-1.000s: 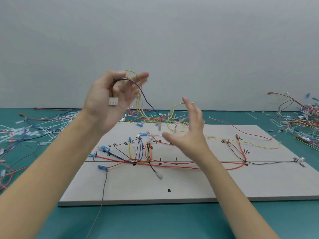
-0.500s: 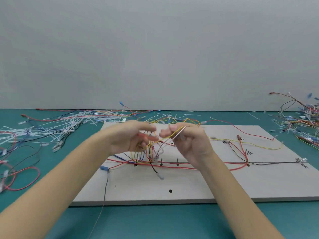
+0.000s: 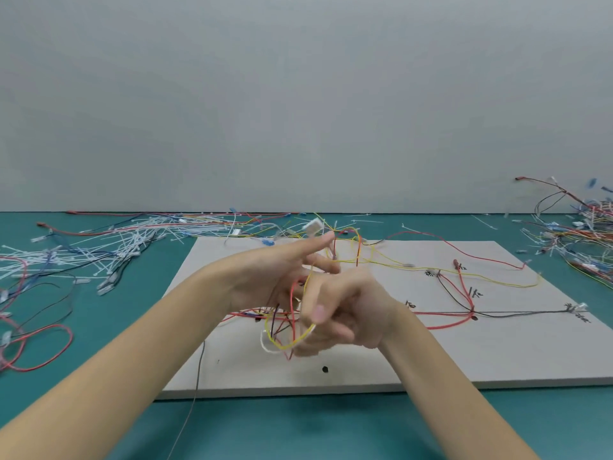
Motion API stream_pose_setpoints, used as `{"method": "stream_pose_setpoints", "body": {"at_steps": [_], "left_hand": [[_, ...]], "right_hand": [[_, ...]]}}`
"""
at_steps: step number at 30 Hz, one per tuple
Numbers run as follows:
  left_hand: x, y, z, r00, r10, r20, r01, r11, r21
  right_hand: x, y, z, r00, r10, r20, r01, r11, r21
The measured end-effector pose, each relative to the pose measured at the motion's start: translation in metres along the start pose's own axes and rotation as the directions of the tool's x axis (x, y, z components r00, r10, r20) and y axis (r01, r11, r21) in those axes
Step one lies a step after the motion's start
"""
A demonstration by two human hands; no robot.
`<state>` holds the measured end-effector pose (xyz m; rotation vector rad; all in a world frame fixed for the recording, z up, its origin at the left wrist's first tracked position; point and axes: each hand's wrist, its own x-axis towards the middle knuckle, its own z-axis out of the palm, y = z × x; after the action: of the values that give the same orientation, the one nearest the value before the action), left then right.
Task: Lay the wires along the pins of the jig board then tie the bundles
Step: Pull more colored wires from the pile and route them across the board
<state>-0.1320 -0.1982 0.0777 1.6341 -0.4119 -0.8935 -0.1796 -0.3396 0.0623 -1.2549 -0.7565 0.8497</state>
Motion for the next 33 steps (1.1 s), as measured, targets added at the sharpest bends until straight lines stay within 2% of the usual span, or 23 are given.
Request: {"method": "stream_pose_setpoints", "body": {"at_steps": [3,6,10,12,14,15,16,17,18,19,21,22,23,25,26,27,28,29,30,31,33], "left_hand": [[0.002,-0.006,0.006,0.996,0.095,-0.003,-0.094,0.992,0.085],[0.001,-0.009,0.006,0.973,0.190,-0.130,-0.177,0.979,0.103],[-0.008,-0.007,-0.008,0.888,0.360,-0.285,-0.366,0.930,0.037],[-0.017,-0.004,-0.014,0.859,0.412,-0.305,-0.452,0.889,-0.072],[-0.024,0.000,-0.017,0.834,0.440,-0.333,-0.506,0.850,-0.144],[-0.027,0.002,-0.018,0.822,0.447,-0.351,-0.524,0.836,-0.162],[-0.029,0.003,-0.020,0.812,0.456,-0.363,-0.541,0.822,-0.177],[-0.032,0.004,-0.020,0.806,0.465,-0.368,-0.555,0.810,-0.192],[-0.034,0.005,-0.021,0.801,0.474,-0.364,-0.566,0.798,-0.207],[-0.037,0.006,-0.022,0.799,0.484,-0.357,-0.576,0.788,-0.219],[-0.043,0.009,-0.022,0.791,0.505,-0.345,-0.593,0.771,-0.231],[-0.046,0.010,-0.022,0.787,0.514,-0.340,-0.600,0.766,-0.233],[-0.048,0.011,-0.023,0.785,0.524,-0.332,-0.607,0.758,-0.239],[-0.054,0.013,-0.025,0.794,0.533,-0.292,-0.602,0.754,-0.263],[-0.057,0.013,-0.028,0.814,0.525,-0.248,-0.580,0.758,-0.300],[-0.060,0.013,-0.031,0.842,0.515,-0.161,-0.534,0.756,-0.378],[-0.063,0.012,-0.033,0.862,0.506,-0.021,-0.444,0.736,-0.510],[-0.065,0.012,-0.035,0.848,0.515,0.128,-0.319,0.688,-0.652],[-0.067,0.012,-0.037,0.822,0.529,0.212,-0.222,0.640,-0.735],[-0.068,0.010,-0.041,0.810,0.540,0.227,-0.187,0.605,-0.774],[-0.067,0.005,-0.047,0.794,0.561,0.233,-0.147,0.548,-0.823]], "right_hand": [[0.001,0.004,0.002,0.989,0.132,0.060,-0.129,0.990,-0.050],[-0.001,0.004,-0.002,0.980,0.200,0.008,-0.194,0.961,-0.198],[-0.013,-0.002,-0.018,0.990,0.106,-0.091,-0.124,0.965,-0.232],[-0.022,-0.008,-0.026,0.974,0.005,-0.225,-0.054,0.976,-0.212],[-0.028,-0.014,-0.033,0.885,-0.134,-0.447,0.042,0.977,-0.209],[-0.030,-0.016,-0.036,0.786,-0.211,-0.582,0.091,0.969,-0.229],[-0.032,-0.016,-0.039,0.651,-0.293,-0.700,0.103,0.948,-0.300],[-0.032,-0.015,-0.043,0.503,-0.384,-0.774,0.041,0.905,-0.423],[-0.032,-0.012,-0.047,0.383,-0.472,-0.794,-0.097,0.835,-0.542],[-0.031,-0.009,-0.050,0.329,-0.534,-0.779,-0.248,0.747,-0.616],[-0.026,0.000,-0.053,0.371,-0.546,-0.751,-0.433,0.613,-0.660],[-0.023,0.004,-0.055,0.397,-0.521,-0.756,-0.478,0.585,-0.655],[-0.020,0.010,-0.058,0.401,-0.508,-0.762,-0.505,0.571,-0.647],[-0.016,0.015,-0.062,0.362,-0.531,-0.766,-0.527,0.561,-0.638],[-0.015,0.014,-0.063,0.322,-0.535,-0.781,-0.488,0.614,-0.621],[-0.016,0.013,-0.064,0.264,-0.511,-0.818,-0.396,0.716,-0.575],[-0.018,0.011,-0.065,0.204,-0.457,-0.866,-0.254,0.829,-0.498],[-0.021,0.008,-0.066,0.160,-0.381,-0.911,-0.089,0.913,-0.397],[-0.025,0.004,-0.068,0.146,-0.290,-0.946,0.068,0.957,-0.283],[-0.029,-0.001,-0.068,0.171,-0.207,-0.963,0.211,0.963,-0.170],[-0.038,-0.007,-0.069,0.288,-0.095,-0.953,0.454,0.890,0.049]]}}
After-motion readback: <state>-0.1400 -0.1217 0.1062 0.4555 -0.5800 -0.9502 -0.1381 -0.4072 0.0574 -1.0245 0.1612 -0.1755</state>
